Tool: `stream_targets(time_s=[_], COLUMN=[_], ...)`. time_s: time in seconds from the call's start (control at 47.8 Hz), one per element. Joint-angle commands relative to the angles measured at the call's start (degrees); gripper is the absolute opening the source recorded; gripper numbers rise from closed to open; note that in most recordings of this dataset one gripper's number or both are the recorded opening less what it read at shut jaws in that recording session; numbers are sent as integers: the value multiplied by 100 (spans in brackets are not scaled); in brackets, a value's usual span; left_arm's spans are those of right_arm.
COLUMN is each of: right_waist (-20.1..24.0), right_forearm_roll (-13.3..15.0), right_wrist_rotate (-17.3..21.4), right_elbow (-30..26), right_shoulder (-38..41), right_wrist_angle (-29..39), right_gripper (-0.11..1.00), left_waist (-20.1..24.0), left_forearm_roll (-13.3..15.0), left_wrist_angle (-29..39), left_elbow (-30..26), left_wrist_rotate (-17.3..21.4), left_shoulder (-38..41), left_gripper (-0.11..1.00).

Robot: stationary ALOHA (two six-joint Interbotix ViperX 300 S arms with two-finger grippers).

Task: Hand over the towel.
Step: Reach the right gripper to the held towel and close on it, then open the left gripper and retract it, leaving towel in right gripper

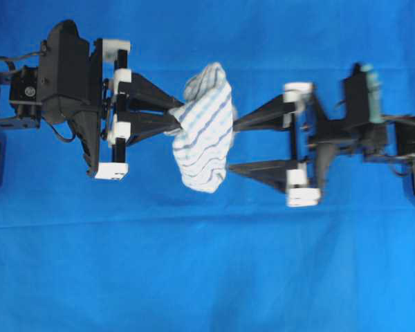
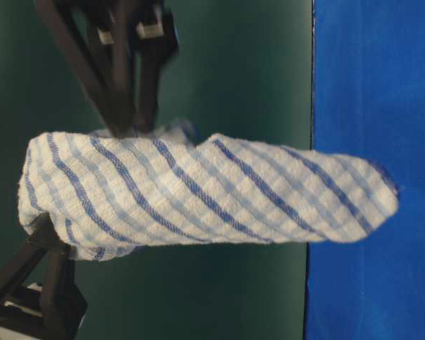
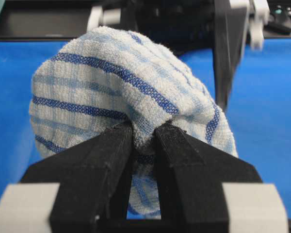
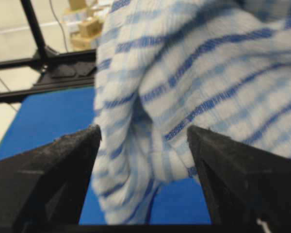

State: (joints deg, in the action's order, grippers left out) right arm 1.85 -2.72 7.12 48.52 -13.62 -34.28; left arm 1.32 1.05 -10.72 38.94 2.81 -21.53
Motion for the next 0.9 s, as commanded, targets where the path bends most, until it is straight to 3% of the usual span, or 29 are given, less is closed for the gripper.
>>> stream_targets(time_s=[0.0,0.272,0.585,0.669,0.815,0.878], right_waist=[0,-70,-149,-149,-141,-123], right_forearm_roll=[-26,-53,-149,-141,-44,-35], right_wrist_rotate=[-9,-53,-114,-123,-132,-132], right_elbow=[-448,-993,-1160,-1160,-1160,-1160], right_shoulder=[264,721,861,861,861,861], right_wrist_angle=[0,62,176,246,343,387], right_gripper=[73,73,70,54,11,7], left_waist=[-18,-35,-88,-88,-88,-88], left_forearm_roll=[0,0,0,0,0,0], left_wrist_angle=[-62,-70,-79,-79,-79,-70], left_elbow=[-70,-62,-62,-70,-97,-105], left_wrist_rotate=[0,0,9,0,0,-9], left_shoulder=[-35,-44,-35,-35,0,18], left_gripper=[9,9,9,9,9,9])
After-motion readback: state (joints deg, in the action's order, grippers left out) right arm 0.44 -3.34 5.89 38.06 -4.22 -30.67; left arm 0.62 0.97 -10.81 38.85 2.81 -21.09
